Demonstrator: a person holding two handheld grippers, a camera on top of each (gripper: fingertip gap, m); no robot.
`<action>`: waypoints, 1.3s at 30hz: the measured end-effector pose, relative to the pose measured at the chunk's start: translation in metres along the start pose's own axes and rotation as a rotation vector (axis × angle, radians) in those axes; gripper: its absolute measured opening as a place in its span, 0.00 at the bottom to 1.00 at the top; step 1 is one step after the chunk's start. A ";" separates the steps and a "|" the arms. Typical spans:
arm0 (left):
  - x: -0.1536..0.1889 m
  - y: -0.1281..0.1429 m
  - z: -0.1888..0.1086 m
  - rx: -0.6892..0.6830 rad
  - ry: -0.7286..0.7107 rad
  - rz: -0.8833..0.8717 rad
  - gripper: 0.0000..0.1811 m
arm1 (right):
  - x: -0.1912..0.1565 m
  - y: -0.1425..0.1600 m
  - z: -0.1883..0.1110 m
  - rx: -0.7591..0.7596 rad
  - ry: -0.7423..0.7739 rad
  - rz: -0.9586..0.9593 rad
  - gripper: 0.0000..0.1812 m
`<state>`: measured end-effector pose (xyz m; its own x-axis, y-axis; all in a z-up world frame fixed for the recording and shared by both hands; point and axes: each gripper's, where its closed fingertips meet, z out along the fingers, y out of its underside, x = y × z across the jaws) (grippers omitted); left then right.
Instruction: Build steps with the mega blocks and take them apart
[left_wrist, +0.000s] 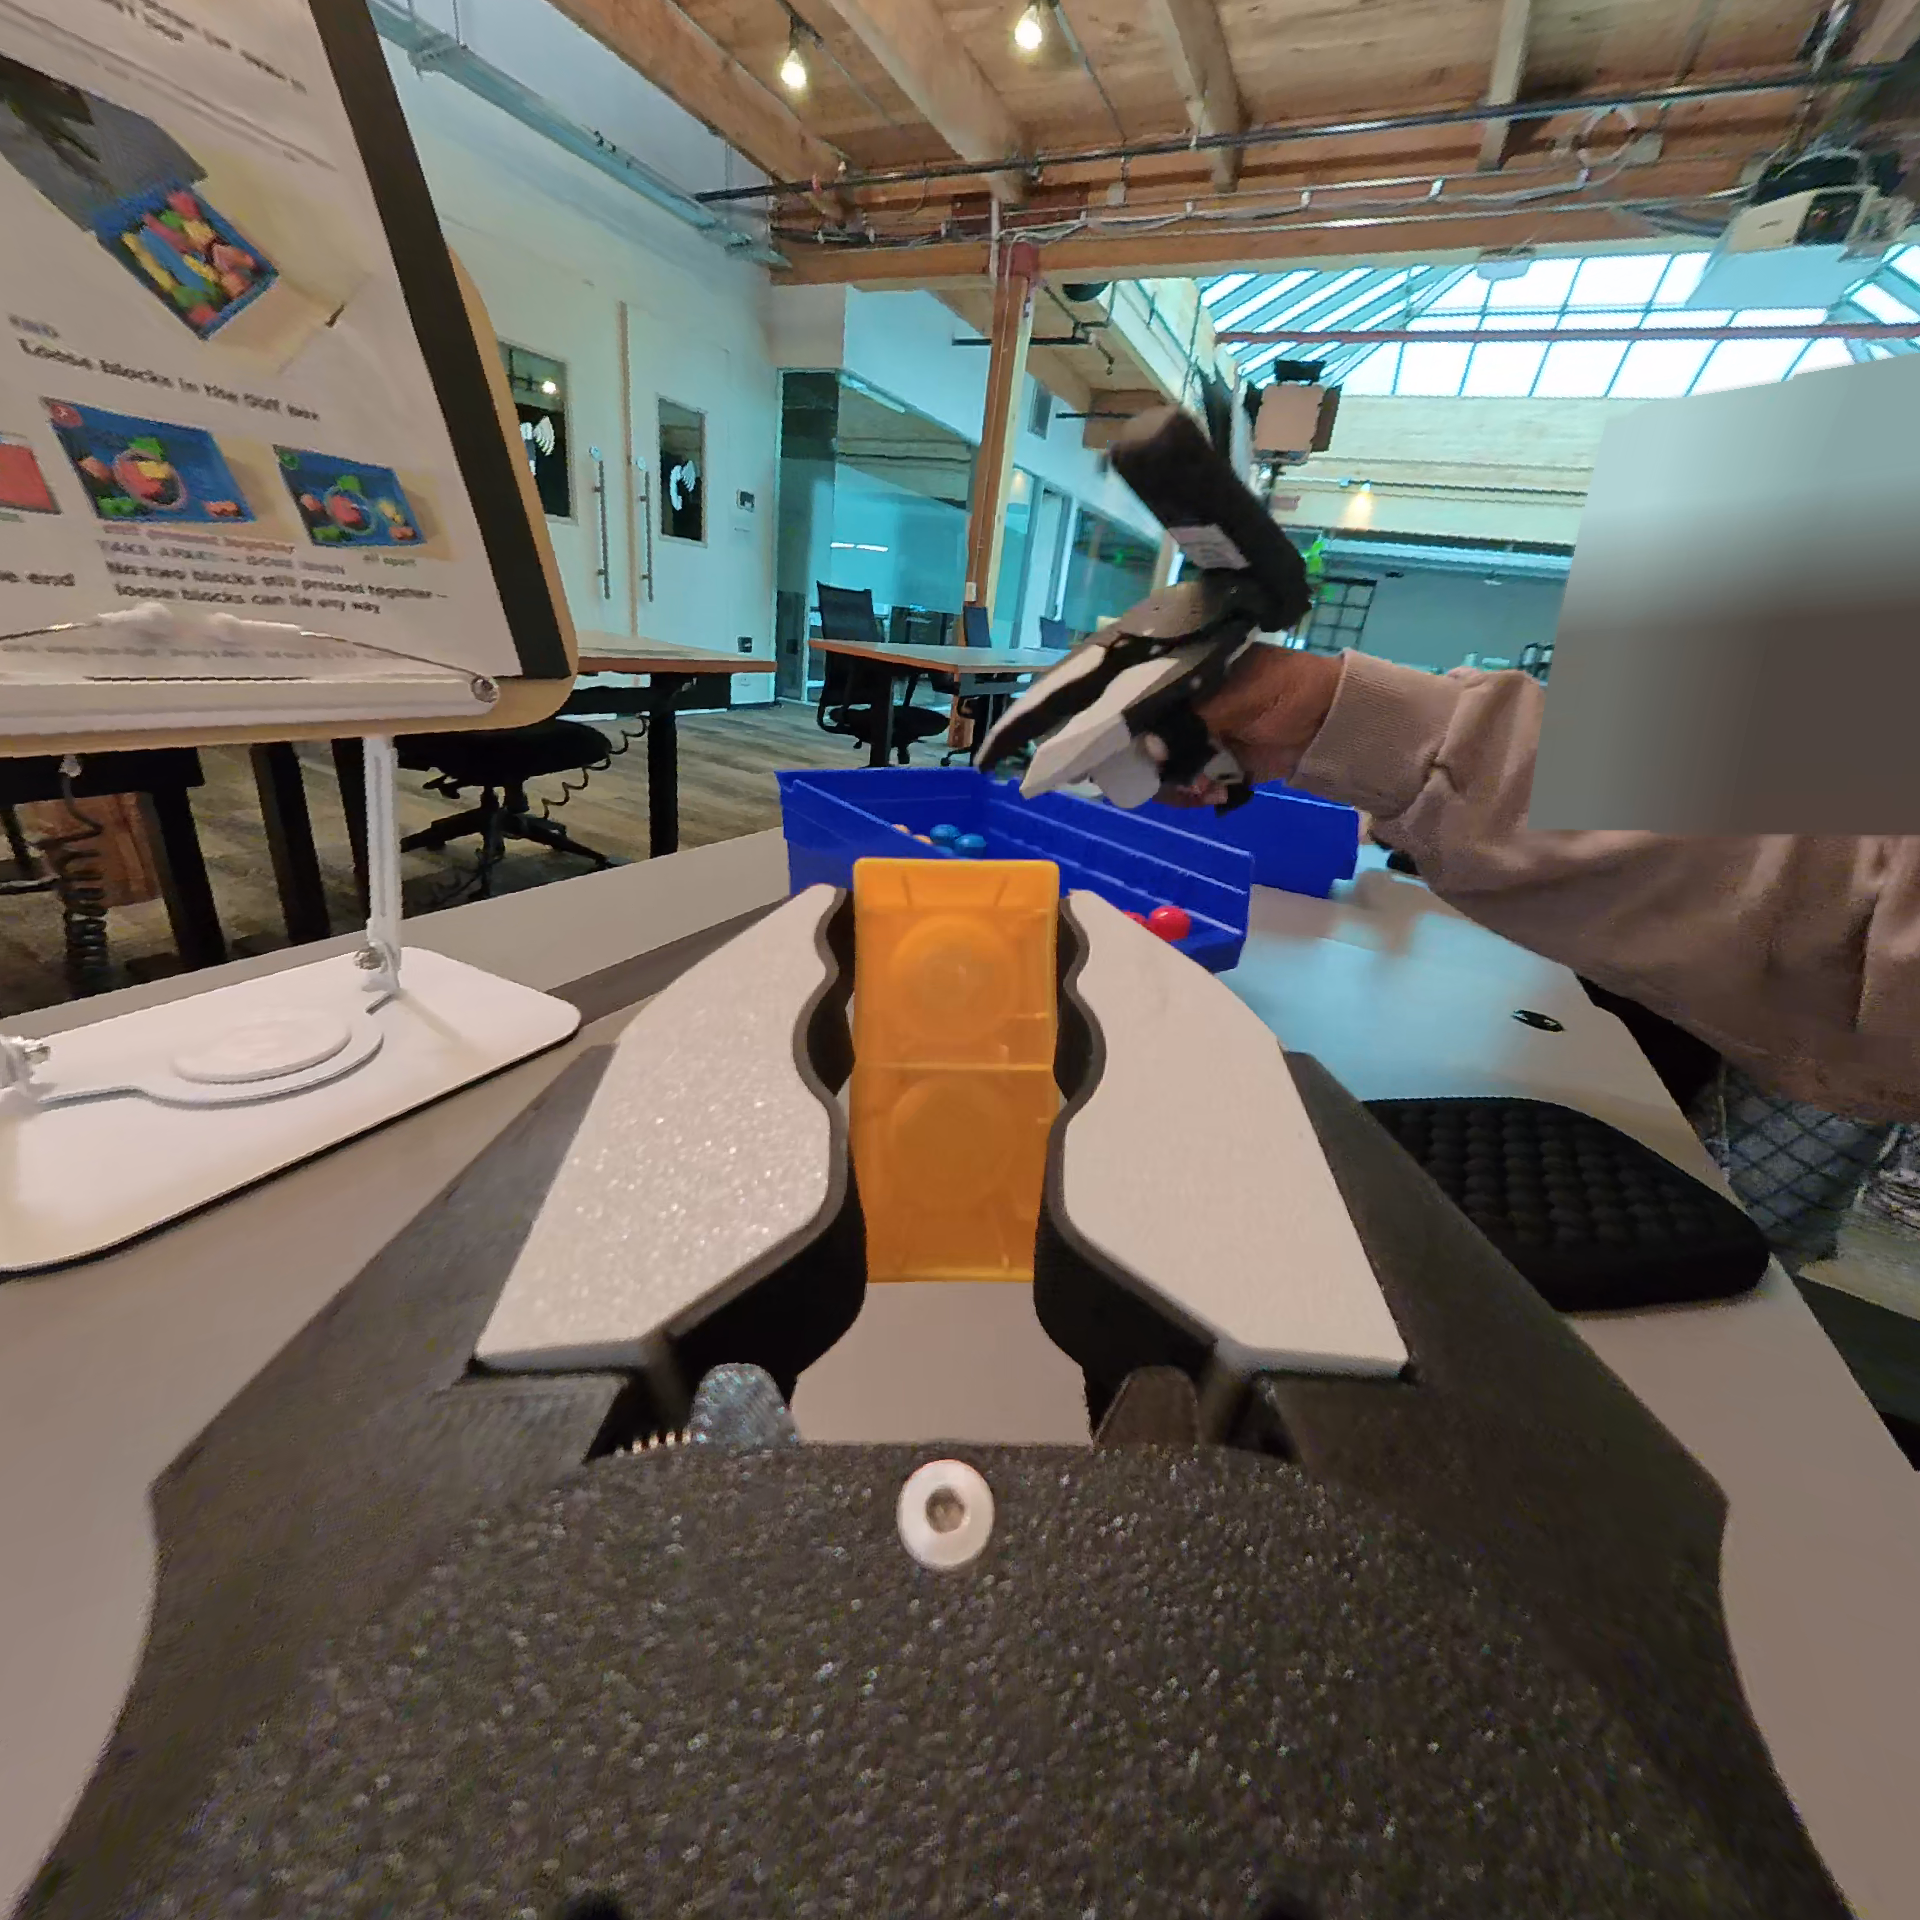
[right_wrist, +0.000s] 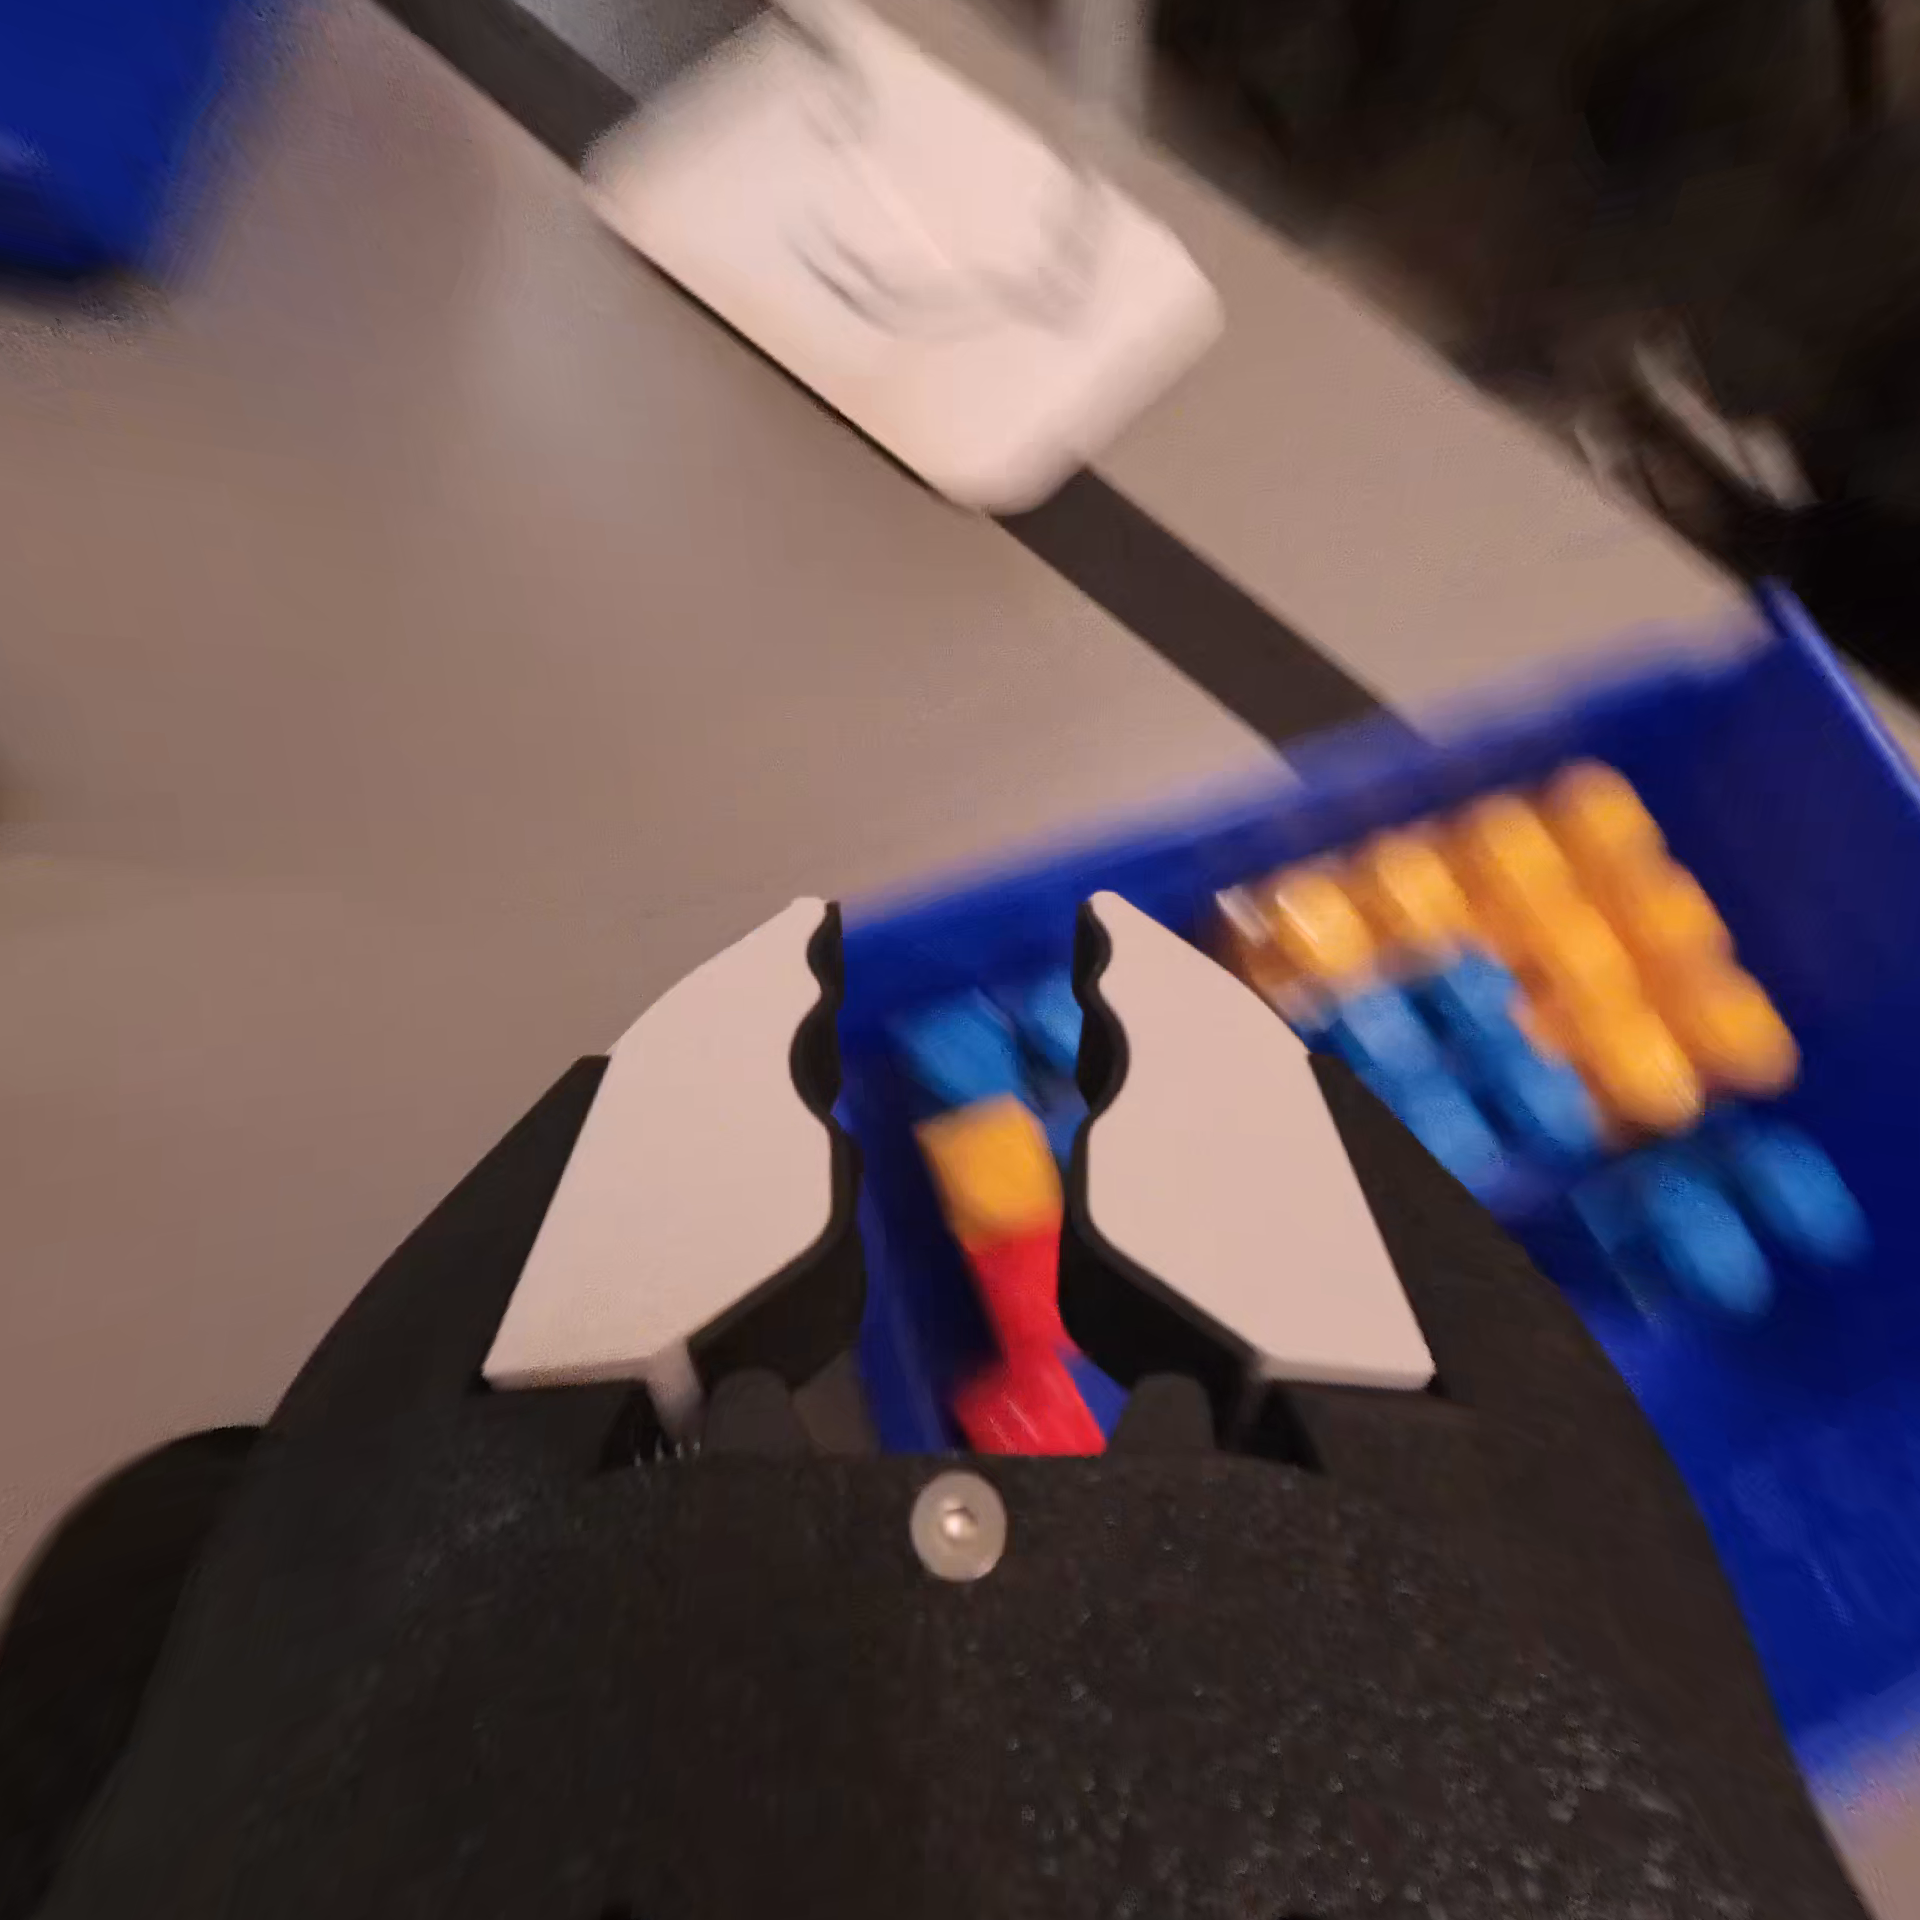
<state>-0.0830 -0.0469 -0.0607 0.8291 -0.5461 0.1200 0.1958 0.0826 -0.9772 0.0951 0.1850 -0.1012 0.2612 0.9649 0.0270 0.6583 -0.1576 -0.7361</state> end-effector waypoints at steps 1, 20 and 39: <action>0.002 -0.001 0.000 0.008 0.011 -0.001 0.20 | -0.039 -0.024 -0.001 0.114 -0.118 -0.072 0.25; 0.038 -0.023 -0.002 0.162 0.199 -0.115 0.20 | -0.287 -0.066 0.037 0.661 -0.929 -0.018 0.16; 0.045 0.058 0.020 -0.288 0.177 0.085 0.20 | -0.237 -0.041 0.022 -0.065 -0.661 -0.701 0.15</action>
<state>-0.0243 -0.0501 -0.1088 0.7274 -0.6856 0.0283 -0.0471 -0.0911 -0.9947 -0.0093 -0.0326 -0.0917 -0.6427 0.7648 0.0452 0.5568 0.5068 -0.6581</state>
